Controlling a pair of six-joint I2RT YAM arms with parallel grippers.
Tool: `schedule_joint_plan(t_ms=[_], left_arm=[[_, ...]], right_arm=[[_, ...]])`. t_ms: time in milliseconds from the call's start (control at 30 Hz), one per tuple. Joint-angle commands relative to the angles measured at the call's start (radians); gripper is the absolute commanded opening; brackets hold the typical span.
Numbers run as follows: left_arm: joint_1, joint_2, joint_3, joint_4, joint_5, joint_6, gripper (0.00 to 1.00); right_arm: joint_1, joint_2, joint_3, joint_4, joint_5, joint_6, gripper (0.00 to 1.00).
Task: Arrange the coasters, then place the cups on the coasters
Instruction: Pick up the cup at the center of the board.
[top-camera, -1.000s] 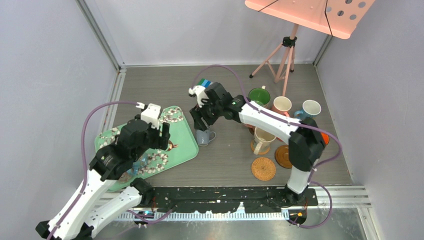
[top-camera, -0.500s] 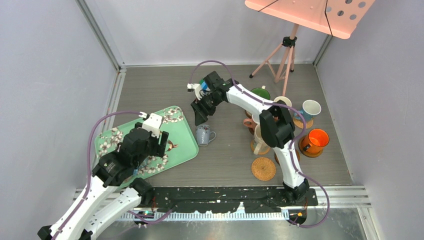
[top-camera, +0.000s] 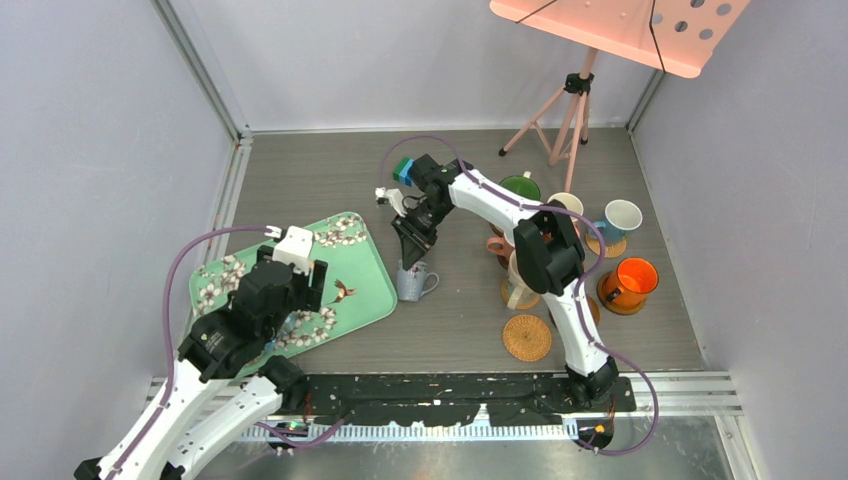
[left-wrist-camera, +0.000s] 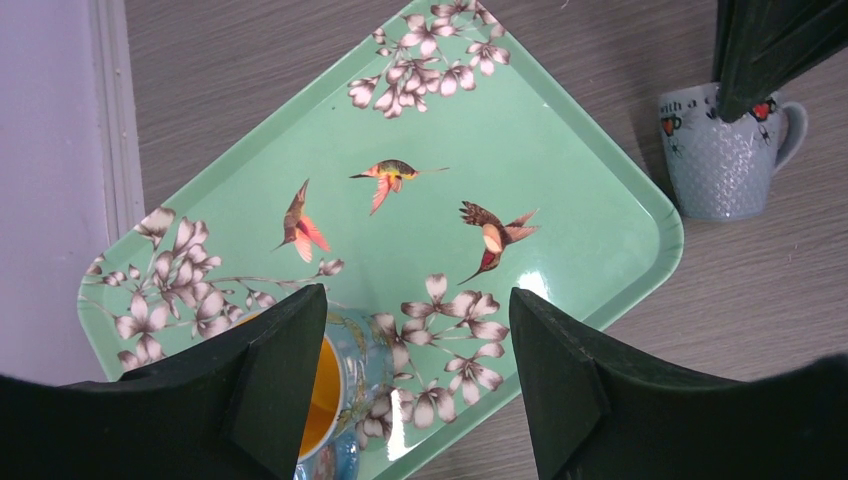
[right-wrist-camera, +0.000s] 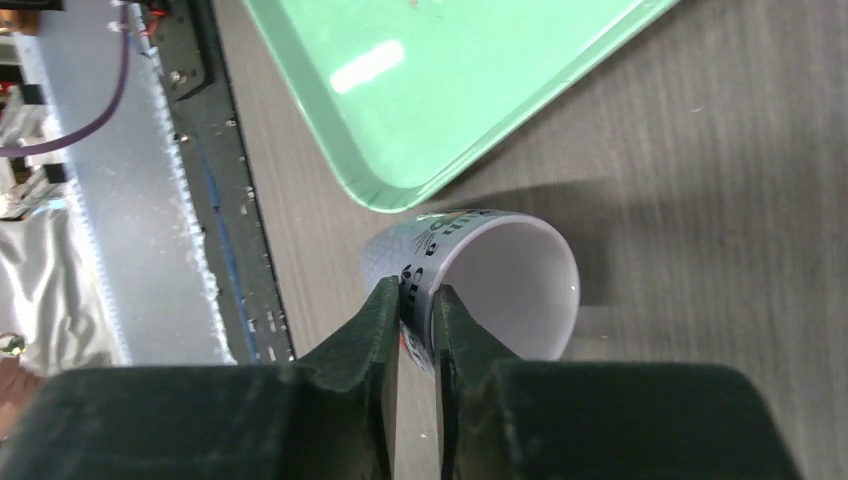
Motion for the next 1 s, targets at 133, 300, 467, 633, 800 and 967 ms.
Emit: schedule_joint_plan(t_ms=[133,300,467,633,800,967], left_arm=[[0.003,-0.014,0.009,0.017,-0.042,-0.005,0.69],[0.003,-0.034,-0.001,0.029,-0.029,-0.005,0.7],[0.002,-0.032,-0.002,0.033,-0.022,-0.005,0.72],[0.002,-0.026,0.001,0.029,-0.016,-0.003,0.8],[0.003,-0.032,0.0,0.028,-0.013,-0.005,0.87],[0.002,-0.035,0.0,0.025,-0.01,-0.006,0.92]], right_arm=[[0.004,-0.187,-0.014,0.048,0.079,0.072,0.06],[0.005,-0.4,-0.127,0.177,0.166,0.183,0.05],[0.005,-0.553,-0.195,0.213,0.372,0.277,0.05],[0.006,-0.715,-0.216,0.18,0.648,0.368,0.05],[0.004,-0.862,-0.221,0.126,0.961,0.437,0.05],[-0.041,-0.957,-0.251,0.068,1.217,0.49,0.05]])
